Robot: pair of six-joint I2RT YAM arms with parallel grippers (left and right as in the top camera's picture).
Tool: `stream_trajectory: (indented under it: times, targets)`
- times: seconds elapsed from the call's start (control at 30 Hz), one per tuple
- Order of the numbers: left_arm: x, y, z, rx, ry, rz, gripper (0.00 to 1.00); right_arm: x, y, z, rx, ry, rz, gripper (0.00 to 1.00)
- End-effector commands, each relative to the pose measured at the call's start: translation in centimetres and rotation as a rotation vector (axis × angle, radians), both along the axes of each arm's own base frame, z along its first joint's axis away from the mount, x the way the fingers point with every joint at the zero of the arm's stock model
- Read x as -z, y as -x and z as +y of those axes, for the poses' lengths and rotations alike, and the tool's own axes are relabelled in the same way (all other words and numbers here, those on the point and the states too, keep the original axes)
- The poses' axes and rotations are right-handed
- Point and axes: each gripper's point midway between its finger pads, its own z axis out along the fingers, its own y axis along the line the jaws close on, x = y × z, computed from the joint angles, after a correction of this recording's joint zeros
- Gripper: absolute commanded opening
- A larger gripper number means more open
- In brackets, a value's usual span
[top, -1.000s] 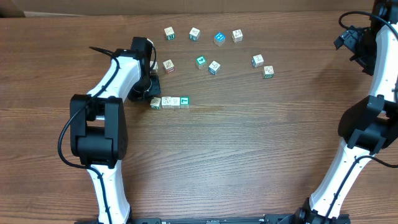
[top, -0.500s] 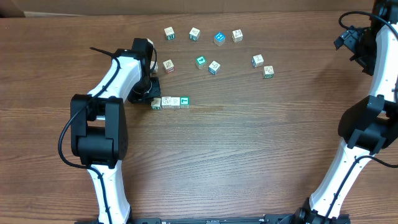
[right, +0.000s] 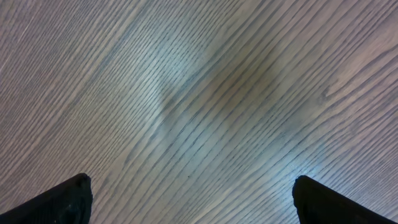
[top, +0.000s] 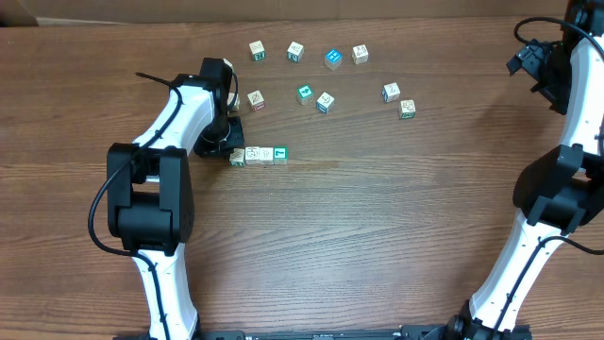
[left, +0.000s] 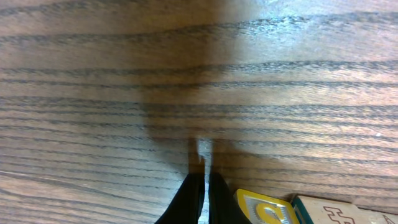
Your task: Form a horizontal line
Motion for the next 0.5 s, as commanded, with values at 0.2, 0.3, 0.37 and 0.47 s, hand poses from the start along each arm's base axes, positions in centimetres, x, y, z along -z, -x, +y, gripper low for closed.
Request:
stream_trajectory:
  times: [0.2,0.3,0.37,0.47]
  targets:
    - [1.18,0.90,-0.99,-0.009,0.034,0.043,0.04,-0.74,0.12,-0.18,0.000,0.008,-0.014,1.00]
    - [1.17,1.00,-1.13,-0.017,0.042,0.048,0.04,-0.74,0.11,-0.18,0.000,0.008,-0.014,1.00]
    - [1.16,1.10,-1.24,-0.023,0.049,0.052,0.04,-0.73,0.12,-0.18,0.000,0.008,-0.014,1.00]
    - [1.15,1.23,-1.40,-0.023,0.058,0.058,0.04,-0.73,0.12,-0.18,0.000,0.008,-0.014,1.00]
